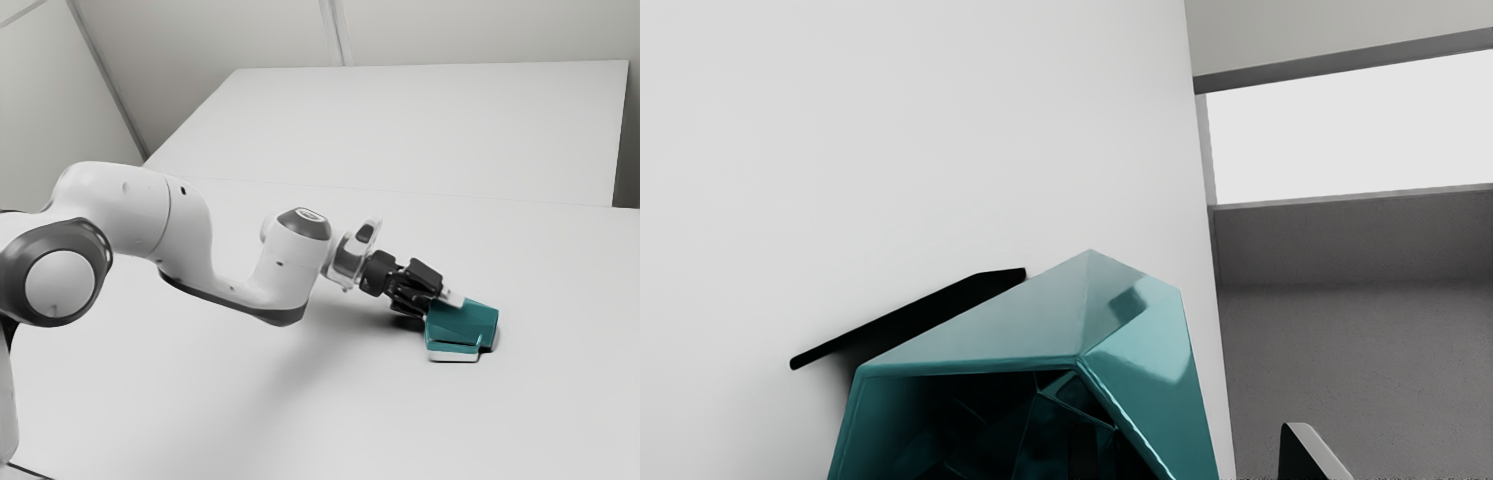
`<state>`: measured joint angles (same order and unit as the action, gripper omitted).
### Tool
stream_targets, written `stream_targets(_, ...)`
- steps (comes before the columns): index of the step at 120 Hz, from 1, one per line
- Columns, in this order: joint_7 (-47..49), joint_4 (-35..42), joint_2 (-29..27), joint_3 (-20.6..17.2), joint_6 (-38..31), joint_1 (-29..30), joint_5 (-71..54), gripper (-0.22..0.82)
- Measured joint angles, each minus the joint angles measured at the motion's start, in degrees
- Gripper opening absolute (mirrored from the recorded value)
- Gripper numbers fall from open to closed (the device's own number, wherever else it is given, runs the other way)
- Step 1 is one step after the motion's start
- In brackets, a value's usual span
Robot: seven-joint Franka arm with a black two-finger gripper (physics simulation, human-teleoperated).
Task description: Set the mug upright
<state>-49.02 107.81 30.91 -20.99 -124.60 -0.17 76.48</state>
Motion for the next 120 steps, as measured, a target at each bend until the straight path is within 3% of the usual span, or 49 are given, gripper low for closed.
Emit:
stream_targets(48,-3.8,-0.7,0.1,-0.5,1.4,0.6,0.5,-0.09)
stream_targets(84,-5.0,-0.8,-0.7,-0.6,1.6,0.6,0.1,-0.16)
stream_targets(104,-1.6,-1.0,-7.7,-0.2,1.3,0.9,-9.6,-0.17)
stream_targets(120,4.4,-1.0,-14.3,0.4,0.9,2.5,-29.4,-0.17)
